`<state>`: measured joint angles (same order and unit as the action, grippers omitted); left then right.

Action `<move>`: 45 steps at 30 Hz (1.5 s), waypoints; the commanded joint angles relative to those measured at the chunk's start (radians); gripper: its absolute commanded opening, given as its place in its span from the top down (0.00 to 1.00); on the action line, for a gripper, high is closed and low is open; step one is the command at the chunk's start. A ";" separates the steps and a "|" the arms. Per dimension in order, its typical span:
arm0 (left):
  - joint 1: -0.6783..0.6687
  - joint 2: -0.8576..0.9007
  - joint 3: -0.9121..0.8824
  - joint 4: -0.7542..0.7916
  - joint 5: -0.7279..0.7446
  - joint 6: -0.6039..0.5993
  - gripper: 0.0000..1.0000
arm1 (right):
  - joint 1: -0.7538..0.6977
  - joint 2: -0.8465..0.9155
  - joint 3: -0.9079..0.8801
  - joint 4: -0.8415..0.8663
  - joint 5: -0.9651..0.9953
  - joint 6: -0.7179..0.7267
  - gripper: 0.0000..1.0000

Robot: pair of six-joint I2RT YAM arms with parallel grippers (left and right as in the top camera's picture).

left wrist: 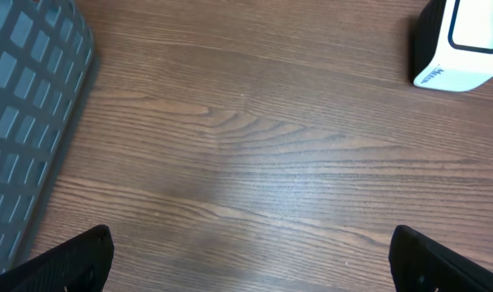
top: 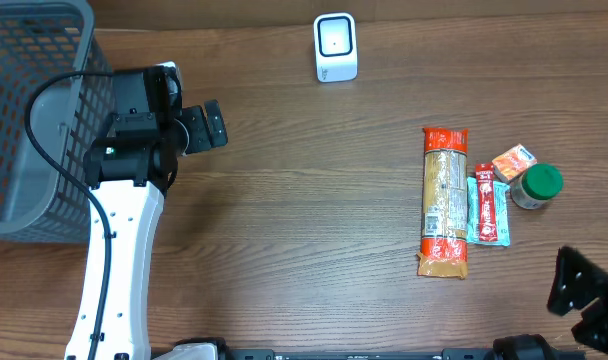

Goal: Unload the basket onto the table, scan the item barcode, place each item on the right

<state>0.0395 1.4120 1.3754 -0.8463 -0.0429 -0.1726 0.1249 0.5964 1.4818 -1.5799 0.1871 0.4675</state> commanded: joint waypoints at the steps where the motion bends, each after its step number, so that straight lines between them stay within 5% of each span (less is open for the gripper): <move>1: -0.001 0.006 0.005 0.001 -0.013 0.013 0.00 | -0.003 -0.011 0.010 -0.039 0.002 -0.003 0.00; 21: -0.001 0.006 0.005 0.001 -0.013 0.013 0.00 | -0.005 -0.062 0.010 -0.032 0.163 -0.004 0.00; 25: -0.001 0.006 0.005 0.001 -0.013 0.013 0.00 | -0.005 -0.127 -0.011 0.209 0.162 -0.060 0.00; 31: -0.001 0.006 0.005 0.001 -0.012 0.013 0.00 | -0.005 -0.254 -0.231 0.821 -0.011 -0.374 0.00; 40: -0.001 0.006 0.005 0.001 -0.012 0.013 0.00 | -0.005 -0.354 -0.679 1.494 -0.132 -0.367 0.00; 45: -0.001 0.006 0.005 0.001 -0.012 0.013 0.00 | -0.005 -0.406 -0.924 1.717 -0.145 -0.364 0.00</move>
<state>0.0395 1.4120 1.3754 -0.8467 -0.0429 -0.1726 0.1242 0.2314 0.6693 0.0750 0.0669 0.1123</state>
